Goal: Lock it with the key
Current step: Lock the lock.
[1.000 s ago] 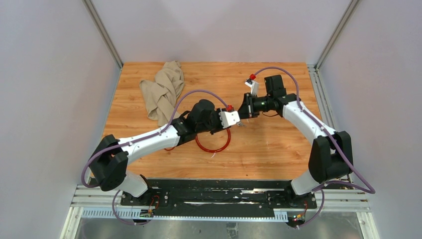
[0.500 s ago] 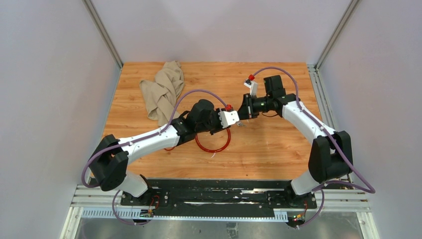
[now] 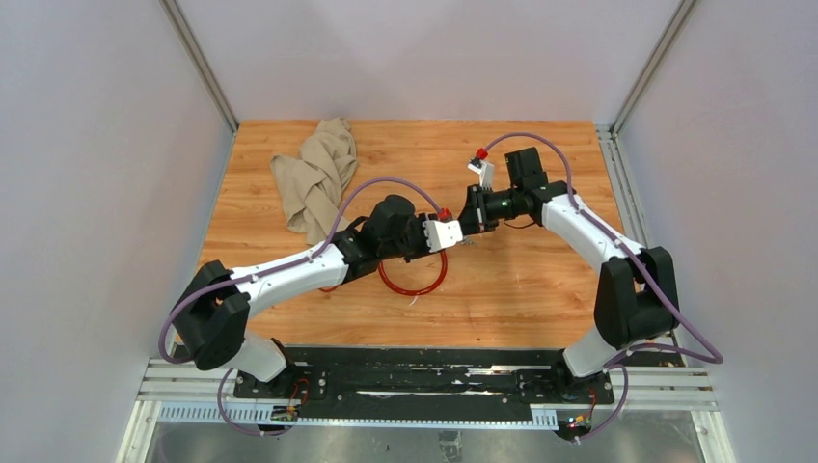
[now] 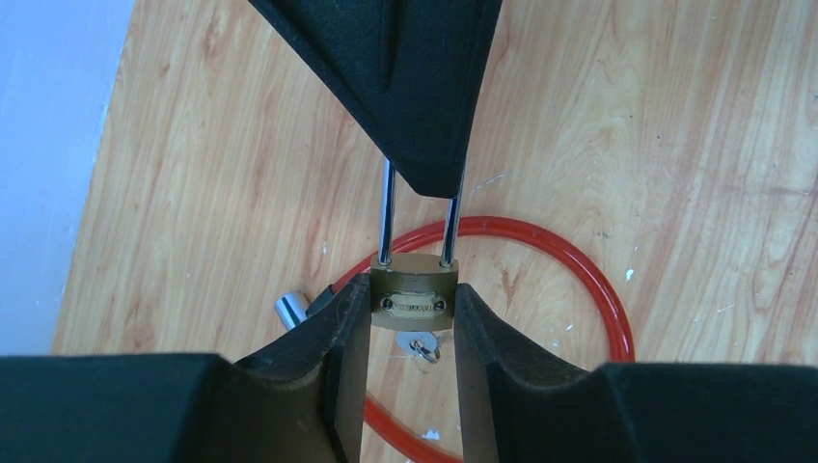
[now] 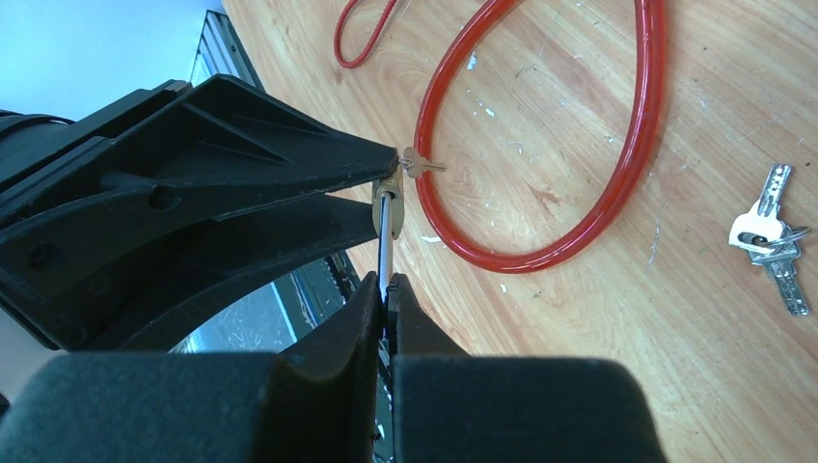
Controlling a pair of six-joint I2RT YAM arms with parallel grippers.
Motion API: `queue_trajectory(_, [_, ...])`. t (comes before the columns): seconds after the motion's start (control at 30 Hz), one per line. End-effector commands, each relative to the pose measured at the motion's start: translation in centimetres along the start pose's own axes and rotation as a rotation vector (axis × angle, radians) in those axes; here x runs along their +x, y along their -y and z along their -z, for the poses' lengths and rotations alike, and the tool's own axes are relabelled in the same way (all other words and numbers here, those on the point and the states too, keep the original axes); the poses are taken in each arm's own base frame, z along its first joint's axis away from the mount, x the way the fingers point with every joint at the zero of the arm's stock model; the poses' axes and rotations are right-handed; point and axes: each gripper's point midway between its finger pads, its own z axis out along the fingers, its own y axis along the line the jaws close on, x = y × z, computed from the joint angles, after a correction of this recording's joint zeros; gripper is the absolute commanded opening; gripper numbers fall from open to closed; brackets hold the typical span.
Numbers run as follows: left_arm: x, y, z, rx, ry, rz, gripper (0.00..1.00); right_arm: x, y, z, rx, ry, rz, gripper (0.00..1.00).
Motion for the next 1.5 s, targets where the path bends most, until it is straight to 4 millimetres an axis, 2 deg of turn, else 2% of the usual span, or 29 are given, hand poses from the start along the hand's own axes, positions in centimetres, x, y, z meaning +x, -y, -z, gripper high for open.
queue_trajectory(0.0, [-4.8,-2.4,0.9,-0.077,0.164,-0.074,0.00,1.4,-1.9,-1.1,-0.062,-0.072,-0.005,0.01])
queue_trajectory(0.27, [-5.7,-1.9,1.1,-0.054,0.194,-0.106,0.00,1.7,-1.2,-1.7,-0.046,-0.076,-0.007,0.01])
queue_trajectory(0.63, [-6.2,-0.5,1.1,0.007,0.229,-0.137,0.00,2.1,-1.3,-2.9,-0.062,-0.087,0.016,0.01])
queue_trajectory(1.13, [-7.1,0.9,1.0,0.057,0.263,-0.127,0.00,3.0,-1.8,-5.4,-0.104,-0.078,0.064,0.01])
queue_trajectory(1.47, [-8.0,1.5,0.9,0.047,0.260,-0.167,0.00,3.7,-0.3,-7.0,-0.059,-0.081,-0.009,0.01])
